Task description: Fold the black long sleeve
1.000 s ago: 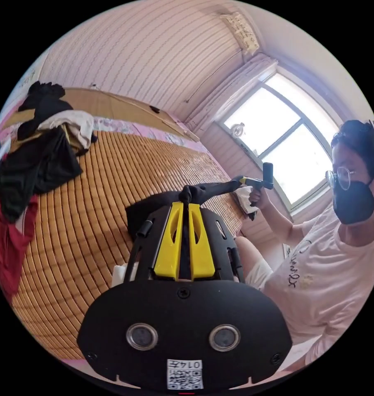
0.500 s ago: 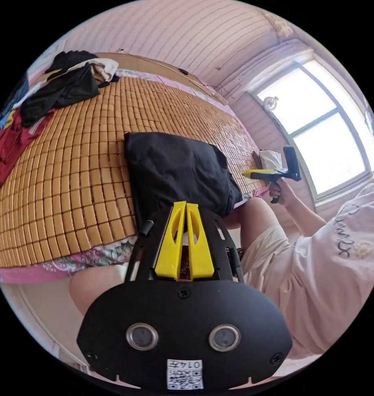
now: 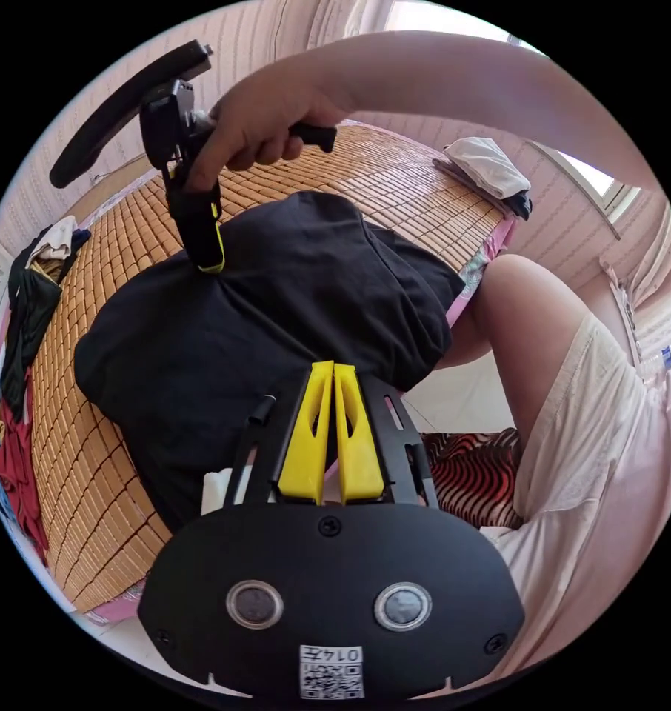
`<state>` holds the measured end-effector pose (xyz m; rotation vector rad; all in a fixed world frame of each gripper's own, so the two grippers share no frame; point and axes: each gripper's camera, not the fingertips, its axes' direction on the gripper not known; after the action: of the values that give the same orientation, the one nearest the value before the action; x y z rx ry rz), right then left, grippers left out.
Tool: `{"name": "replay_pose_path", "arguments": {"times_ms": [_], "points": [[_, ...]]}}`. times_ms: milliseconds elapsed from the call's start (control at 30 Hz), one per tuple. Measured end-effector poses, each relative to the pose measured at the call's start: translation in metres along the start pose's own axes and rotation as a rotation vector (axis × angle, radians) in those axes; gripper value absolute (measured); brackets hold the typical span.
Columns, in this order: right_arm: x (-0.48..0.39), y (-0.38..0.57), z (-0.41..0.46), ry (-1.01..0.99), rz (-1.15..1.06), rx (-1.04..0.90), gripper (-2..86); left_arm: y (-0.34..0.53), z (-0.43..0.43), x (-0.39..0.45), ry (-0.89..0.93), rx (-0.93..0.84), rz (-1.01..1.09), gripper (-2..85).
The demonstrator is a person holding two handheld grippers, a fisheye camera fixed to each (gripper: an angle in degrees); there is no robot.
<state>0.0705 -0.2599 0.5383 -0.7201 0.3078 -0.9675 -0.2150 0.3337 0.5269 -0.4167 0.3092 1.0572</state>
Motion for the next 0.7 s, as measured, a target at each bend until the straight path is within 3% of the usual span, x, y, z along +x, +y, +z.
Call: {"name": "replay_pose_path", "arguments": {"times_ms": [300, 400, 467, 533, 600, 700], "points": [[0.042, -0.028, 0.0, -0.087, 0.06, -0.031, -0.9, 0.011, 0.017, 0.021, 0.048, 0.016, 0.004, -1.0], [0.049, -0.001, -0.017, -0.053, 0.114, 0.105, -0.9, 0.015, 0.019, 0.028, 0.051, 0.025, 0.007, -0.9], [0.056, 0.057, -0.035, -0.103, 0.243, 0.331, -0.7, 0.022, 0.013, 0.035, 0.064, 0.078, 0.018, -0.8], [0.059, 0.109, -0.025, -0.17, 0.351, 0.404, -0.3, 0.026, 0.008, 0.042, 0.071, 0.132, 0.021, -0.4], [0.058, 0.158, 0.001, -0.219, 0.469, 0.399, 0.9, 0.027, 0.006, 0.05, 0.091, 0.185, 0.024, 0.5], [0.046, 0.23, 0.054, -0.334, 0.67, 0.317, 10.1, 0.019, 0.012, 0.069, 0.081, 0.222, 0.042, 7.9]]}}
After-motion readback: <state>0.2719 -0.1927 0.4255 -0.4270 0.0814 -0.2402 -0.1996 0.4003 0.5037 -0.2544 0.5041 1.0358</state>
